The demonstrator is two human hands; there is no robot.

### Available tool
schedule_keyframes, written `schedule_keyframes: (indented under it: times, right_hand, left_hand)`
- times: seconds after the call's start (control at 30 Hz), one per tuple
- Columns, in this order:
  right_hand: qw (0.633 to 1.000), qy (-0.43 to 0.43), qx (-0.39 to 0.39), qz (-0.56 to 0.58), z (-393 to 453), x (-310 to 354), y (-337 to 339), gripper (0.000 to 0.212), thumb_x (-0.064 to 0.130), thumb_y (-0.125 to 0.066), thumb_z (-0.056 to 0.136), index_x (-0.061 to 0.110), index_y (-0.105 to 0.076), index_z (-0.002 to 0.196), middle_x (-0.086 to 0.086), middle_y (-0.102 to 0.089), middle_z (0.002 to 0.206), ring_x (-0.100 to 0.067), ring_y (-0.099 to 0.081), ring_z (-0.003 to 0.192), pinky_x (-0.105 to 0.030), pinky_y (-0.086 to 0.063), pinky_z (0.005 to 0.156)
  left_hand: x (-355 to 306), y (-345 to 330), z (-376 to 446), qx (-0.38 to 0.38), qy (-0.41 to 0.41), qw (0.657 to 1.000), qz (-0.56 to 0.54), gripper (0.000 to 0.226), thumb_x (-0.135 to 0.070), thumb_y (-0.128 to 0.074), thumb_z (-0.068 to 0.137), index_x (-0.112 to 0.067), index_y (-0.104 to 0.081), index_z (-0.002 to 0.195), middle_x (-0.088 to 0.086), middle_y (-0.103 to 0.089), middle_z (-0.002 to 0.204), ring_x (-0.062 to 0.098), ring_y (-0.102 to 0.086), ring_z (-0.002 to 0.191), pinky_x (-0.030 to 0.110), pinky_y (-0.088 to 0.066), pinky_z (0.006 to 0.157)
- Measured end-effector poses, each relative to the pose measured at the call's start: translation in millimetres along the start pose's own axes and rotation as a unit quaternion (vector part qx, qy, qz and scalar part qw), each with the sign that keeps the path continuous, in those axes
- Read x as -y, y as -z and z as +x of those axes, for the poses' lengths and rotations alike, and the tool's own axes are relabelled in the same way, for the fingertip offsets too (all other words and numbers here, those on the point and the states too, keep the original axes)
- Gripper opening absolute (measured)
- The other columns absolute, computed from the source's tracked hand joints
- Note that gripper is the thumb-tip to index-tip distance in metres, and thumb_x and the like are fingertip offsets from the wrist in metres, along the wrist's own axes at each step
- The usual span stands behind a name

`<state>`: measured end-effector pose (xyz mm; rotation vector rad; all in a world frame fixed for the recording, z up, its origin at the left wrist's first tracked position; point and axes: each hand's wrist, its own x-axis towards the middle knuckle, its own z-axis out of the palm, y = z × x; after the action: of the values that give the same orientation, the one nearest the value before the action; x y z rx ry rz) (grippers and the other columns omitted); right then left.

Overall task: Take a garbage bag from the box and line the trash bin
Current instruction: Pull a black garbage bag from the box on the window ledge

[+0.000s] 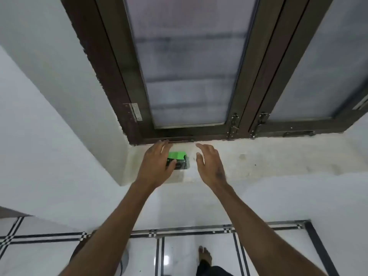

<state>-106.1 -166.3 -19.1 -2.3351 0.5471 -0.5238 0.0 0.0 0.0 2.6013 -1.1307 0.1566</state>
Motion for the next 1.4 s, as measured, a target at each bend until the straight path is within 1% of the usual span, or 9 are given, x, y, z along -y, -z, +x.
schedule_keyframes:
  times: [0.1, 0.2, 0.37, 0.53, 0.73, 0.9, 1.03, 1.17, 1.4]
  right_hand:
    - [0.997, -0.045, 0.045, 0.048, 17, -19, -6, 0.039, 0.014, -0.046, 0.103, 0.015, -0.054, 0.141, -0.007, -0.055, 0.139, -0.023, -0.051, 0.128, -0.036, -0.045, 0.107]
    - [0.983, -0.101, 0.102, 0.117, 28, -25, -12, 0.035, 0.009, -0.050, 0.100, 0.014, -0.061, 0.133, -0.006, -0.063, 0.129, -0.021, -0.061, 0.115, -0.026, -0.050, 0.092]
    - [0.956, -0.129, 0.183, 0.189, 40, -22, -23, 0.026, 0.011, -0.063, 0.095, 0.013, -0.067, 0.121, 0.000, -0.066, 0.106, -0.009, -0.062, 0.092, -0.013, -0.049, 0.072]
    - [0.921, -0.189, 0.174, 0.293, 42, -26, -29, 0.025, 0.004, -0.069, 0.091, 0.015, -0.069, 0.113, -0.003, -0.065, 0.107, -0.023, -0.065, 0.105, -0.041, -0.058, 0.085]
    - [0.894, -0.194, 0.234, 0.329, 41, -23, -25, 0.040, -0.009, -0.068, 0.086, 0.013, -0.068, 0.119, -0.008, -0.069, 0.115, -0.014, -0.067, 0.101, -0.023, -0.057, 0.079]
    - [0.925, -0.189, 0.174, 0.279, 49, -20, -30, 0.030, -0.006, -0.072, 0.083, 0.007, -0.070, 0.110, -0.016, -0.071, 0.108, -0.020, -0.067, 0.094, -0.024, -0.058, 0.076]
    - [0.945, -0.190, 0.123, 0.236, 51, -22, -27, 0.033, -0.011, -0.058, 0.081, 0.013, -0.068, 0.101, 0.000, -0.070, 0.105, -0.019, -0.066, 0.102, -0.027, -0.054, 0.078]
    - [0.992, -0.095, 0.014, 0.081, 47, -35, -18, 0.028, -0.008, -0.064, 0.079, 0.020, -0.063, 0.082, 0.004, -0.060, 0.096, -0.015, -0.057, 0.095, -0.023, -0.048, 0.078]
    - [0.958, -0.104, 0.145, 0.223, 49, -47, -8, 0.021, 0.010, -0.077, 0.083, 0.029, -0.073, 0.091, 0.016, -0.071, 0.079, 0.004, -0.059, 0.074, -0.016, -0.047, 0.068]
  left_hand:
    - [6, -20, 9, 0.077, 0.020, 0.997, 0.013, 0.067, -0.050, -0.055, 0.091, -0.019, -0.038, 0.148, 0.007, -0.038, 0.156, 0.029, -0.028, 0.147, 0.049, -0.022, 0.119]
    - [11, -30, 8, 0.113, 0.027, 0.993, 0.013, 0.068, -0.046, -0.061, 0.089, -0.021, -0.038, 0.148, 0.005, -0.043, 0.152, 0.029, -0.033, 0.144, 0.053, -0.022, 0.119]
    - [19, -34, 8, 0.074, 0.047, 0.995, -0.037, 0.056, -0.023, -0.074, 0.083, -0.024, -0.055, 0.135, 0.001, -0.060, 0.134, 0.027, -0.053, 0.125, 0.056, -0.037, 0.109]
    - [23, -35, 6, 0.036, 0.028, 0.993, -0.113, 0.058, -0.018, -0.081, 0.074, -0.019, -0.063, 0.129, 0.003, -0.067, 0.126, 0.028, -0.058, 0.115, 0.042, -0.049, 0.095]
    - [35, -39, 3, 0.019, 0.017, 0.987, -0.156, 0.058, -0.019, -0.082, 0.076, -0.020, -0.062, 0.131, 0.002, -0.066, 0.127, 0.025, -0.057, 0.117, 0.037, -0.050, 0.097]
    - [34, -30, 9, -0.004, -0.004, 0.989, -0.149, 0.058, -0.021, -0.081, 0.078, -0.021, -0.062, 0.132, 0.001, -0.066, 0.128, 0.023, -0.057, 0.117, 0.035, -0.051, 0.095]
    - [37, -23, 17, -0.018, -0.018, 0.991, -0.129, 0.056, -0.021, -0.081, 0.078, -0.021, -0.063, 0.132, 0.000, -0.066, 0.127, 0.023, -0.058, 0.115, 0.035, -0.052, 0.092]
    - [37, -18, 25, -0.020, -0.009, 0.990, -0.139, 0.055, -0.021, -0.078, 0.081, -0.022, -0.061, 0.134, -0.001, -0.064, 0.130, 0.022, -0.054, 0.119, 0.033, -0.048, 0.093]
    - [12, -14, 40, -0.012, -0.051, 0.995, -0.088, 0.058, -0.016, -0.084, 0.071, -0.018, -0.066, 0.126, 0.001, -0.068, 0.124, 0.026, -0.059, 0.113, 0.040, -0.053, 0.093]
